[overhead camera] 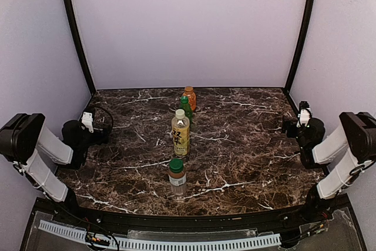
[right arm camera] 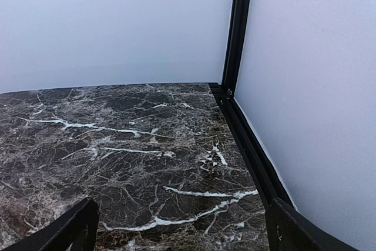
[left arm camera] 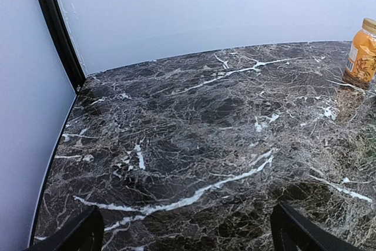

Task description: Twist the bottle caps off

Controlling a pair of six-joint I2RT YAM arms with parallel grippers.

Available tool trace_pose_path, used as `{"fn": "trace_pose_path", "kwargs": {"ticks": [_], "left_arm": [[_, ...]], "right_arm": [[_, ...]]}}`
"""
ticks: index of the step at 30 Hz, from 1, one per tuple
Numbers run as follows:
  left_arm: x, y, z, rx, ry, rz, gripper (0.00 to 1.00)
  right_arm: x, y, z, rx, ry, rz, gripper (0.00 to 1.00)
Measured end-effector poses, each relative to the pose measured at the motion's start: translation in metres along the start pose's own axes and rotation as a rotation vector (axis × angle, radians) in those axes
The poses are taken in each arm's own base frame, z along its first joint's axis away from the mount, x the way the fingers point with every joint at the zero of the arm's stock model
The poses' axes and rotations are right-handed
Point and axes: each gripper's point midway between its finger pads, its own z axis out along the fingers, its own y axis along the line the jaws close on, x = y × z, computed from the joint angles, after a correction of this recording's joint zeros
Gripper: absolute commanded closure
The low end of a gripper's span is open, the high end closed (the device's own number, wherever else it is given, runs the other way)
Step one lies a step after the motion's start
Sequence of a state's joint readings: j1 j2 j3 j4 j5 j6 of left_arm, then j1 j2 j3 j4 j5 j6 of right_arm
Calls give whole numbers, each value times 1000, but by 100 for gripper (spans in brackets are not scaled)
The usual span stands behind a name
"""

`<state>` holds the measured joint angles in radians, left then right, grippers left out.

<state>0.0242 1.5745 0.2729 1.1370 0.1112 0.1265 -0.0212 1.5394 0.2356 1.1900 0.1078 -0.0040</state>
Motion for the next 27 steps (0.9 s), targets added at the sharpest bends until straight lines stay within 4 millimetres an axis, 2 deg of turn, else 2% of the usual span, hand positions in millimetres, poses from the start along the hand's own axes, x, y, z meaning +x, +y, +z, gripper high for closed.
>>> {"fn": "trace_pose_path", "kwargs": {"ticks": [7, 9, 11, 14, 16, 18, 21, 23, 25, 27], "left_arm": [[0, 0, 0, -1, -1, 0, 0], [0, 0, 0, -1, -2, 0, 0], [-1, 0, 0, -1, -6, 1, 0], [-2, 1, 0, -6, -7, -1, 0], [-2, 6, 4, -28, 14, -12, 0], [-11, 15, 13, -64, 47, -28, 0], [-59, 37, 34, -126, 60, -12, 5], [-110, 48, 41, -142, 35, 36, 9], [-145, 50, 37, -129, 33, 77, 10], [-171, 44, 28, -71, 54, 114, 11]], "right_arm": [[0, -2, 1, 9, 11, -1, 1], [-9, -4, 3, 25, 16, -1, 1], [-30, -6, 7, 44, 18, 25, 1], [-79, -6, 10, 33, -12, 99, 1], [-114, 1, 5, -16, -26, 152, 1], [-138, 11, -5, -87, -32, 194, 1], [-164, 38, -26, -230, -23, 253, 4], [-176, 65, -39, -338, 12, 284, 7], [-186, 95, -52, -445, 52, 297, 8], [-195, 134, -70, -571, 97, 287, 9]]}}
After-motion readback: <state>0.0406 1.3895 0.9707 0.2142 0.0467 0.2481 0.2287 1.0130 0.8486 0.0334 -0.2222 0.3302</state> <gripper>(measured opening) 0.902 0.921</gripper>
